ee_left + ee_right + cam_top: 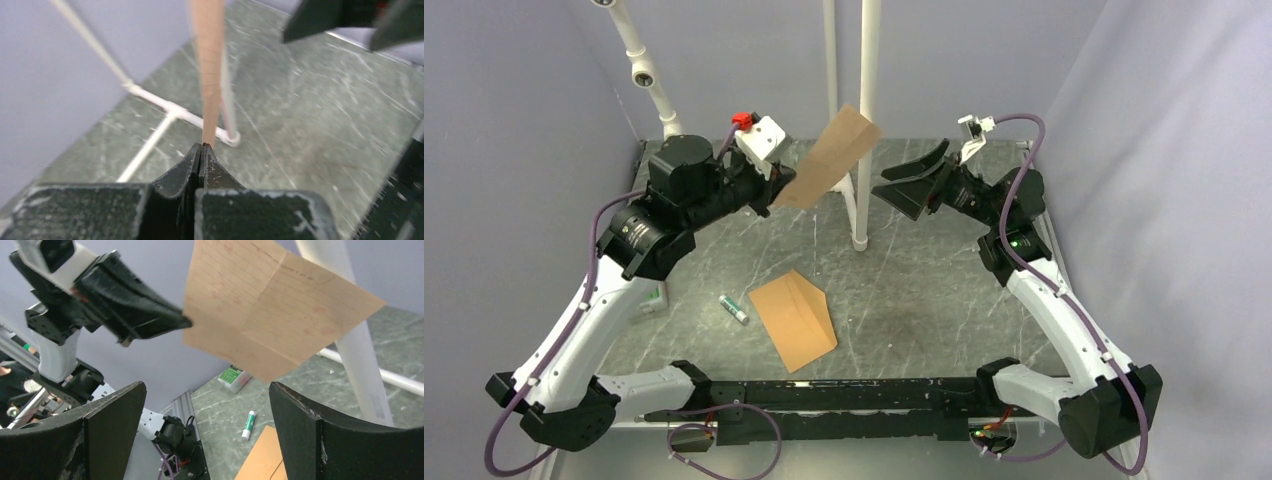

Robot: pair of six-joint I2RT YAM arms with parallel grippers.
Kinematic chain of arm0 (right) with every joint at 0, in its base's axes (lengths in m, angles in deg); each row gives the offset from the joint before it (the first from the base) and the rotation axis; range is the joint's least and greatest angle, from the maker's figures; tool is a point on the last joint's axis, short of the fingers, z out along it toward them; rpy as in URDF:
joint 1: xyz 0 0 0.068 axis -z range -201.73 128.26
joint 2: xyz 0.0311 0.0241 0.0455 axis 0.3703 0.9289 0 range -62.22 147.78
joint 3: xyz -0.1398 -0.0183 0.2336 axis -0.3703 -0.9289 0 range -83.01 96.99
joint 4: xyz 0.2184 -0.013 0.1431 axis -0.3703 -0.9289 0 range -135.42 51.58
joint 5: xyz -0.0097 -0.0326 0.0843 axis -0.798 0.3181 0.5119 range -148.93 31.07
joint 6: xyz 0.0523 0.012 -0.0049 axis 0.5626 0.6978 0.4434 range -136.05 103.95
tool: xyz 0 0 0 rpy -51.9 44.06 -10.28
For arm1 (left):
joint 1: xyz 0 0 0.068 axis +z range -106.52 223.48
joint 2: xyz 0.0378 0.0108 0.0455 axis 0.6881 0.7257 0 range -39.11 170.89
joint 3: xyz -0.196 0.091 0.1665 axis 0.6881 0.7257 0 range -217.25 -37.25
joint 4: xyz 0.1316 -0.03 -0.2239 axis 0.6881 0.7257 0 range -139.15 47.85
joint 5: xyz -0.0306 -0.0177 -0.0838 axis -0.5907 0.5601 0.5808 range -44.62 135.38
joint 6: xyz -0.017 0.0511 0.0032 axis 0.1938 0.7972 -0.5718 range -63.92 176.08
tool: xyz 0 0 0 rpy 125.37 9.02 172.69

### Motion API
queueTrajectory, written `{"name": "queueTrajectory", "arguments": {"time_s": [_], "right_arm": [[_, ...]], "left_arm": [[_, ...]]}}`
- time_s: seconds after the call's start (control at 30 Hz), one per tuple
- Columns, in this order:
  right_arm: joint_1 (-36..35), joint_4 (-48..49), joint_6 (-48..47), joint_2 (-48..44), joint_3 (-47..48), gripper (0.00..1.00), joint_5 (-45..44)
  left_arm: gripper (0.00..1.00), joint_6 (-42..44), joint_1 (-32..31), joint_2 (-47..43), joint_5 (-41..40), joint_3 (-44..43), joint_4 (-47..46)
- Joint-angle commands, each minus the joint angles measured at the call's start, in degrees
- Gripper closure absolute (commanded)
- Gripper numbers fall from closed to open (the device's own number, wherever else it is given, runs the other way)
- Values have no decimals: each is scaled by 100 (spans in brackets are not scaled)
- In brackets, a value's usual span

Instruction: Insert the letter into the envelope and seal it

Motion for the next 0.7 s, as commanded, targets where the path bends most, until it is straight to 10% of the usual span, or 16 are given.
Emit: {"name": "queueTrajectory", "arguments": {"time_s": [0.0, 0.67], "right_arm": [[-64, 246, -508, -203, 556, 2, 118], [-255, -395, -1586, 563, 2003, 3, 690]], "left_arm": [[98, 333, 24, -201, -1503, 210, -1157], [98, 534, 25, -213, 986, -772, -376]]}}
